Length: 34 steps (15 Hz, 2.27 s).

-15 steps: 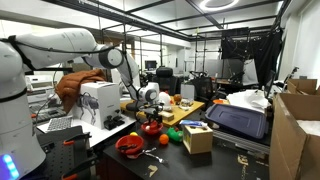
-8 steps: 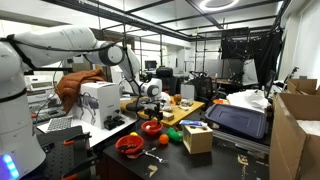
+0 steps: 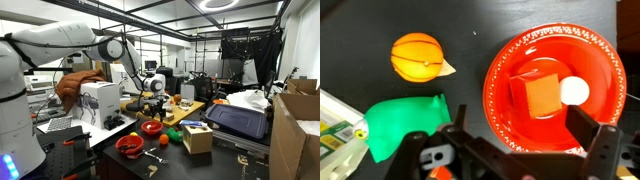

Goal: Put the orange block inside the bowl

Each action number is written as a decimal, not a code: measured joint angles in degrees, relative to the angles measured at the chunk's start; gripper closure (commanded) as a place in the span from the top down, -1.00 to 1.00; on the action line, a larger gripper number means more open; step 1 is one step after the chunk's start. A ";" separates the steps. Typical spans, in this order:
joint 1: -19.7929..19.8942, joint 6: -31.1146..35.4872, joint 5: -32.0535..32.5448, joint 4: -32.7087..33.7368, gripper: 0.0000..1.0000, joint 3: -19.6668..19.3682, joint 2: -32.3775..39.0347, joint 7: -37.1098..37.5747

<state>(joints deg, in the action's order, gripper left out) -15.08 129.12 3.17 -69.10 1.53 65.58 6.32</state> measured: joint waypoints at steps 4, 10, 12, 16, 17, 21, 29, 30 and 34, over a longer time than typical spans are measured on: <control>0.37 -2.62 0.43 -0.80 1.00 -1.55 -0.86 0.07; 0.86 -6.18 0.86 -3.65 1.00 -3.37 -2.89 0.90; 1.31 -7.44 0.86 -4.95 1.00 -3.38 -4.14 0.90; 2.17 -8.55 0.86 -8.57 1.00 -3.30 -7.76 0.84; 2.38 -8.62 0.86 -9.70 1.00 -3.21 -8.92 0.80; 3.54 -8.65 0.85 -14.97 1.00 -2.18 -14.44 0.70; 4.84 -8.09 0.76 -28.57 1.00 0.23 -28.75 0.48; 4.83 -8.05 0.76 -30.43 1.00 0.68 -30.79 0.48; 4.84 -8.04 0.71 -37.86 1.00 2.32 -39.35 0.48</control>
<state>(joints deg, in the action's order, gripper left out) -10.24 121.08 3.88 -106.96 3.85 26.23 6.80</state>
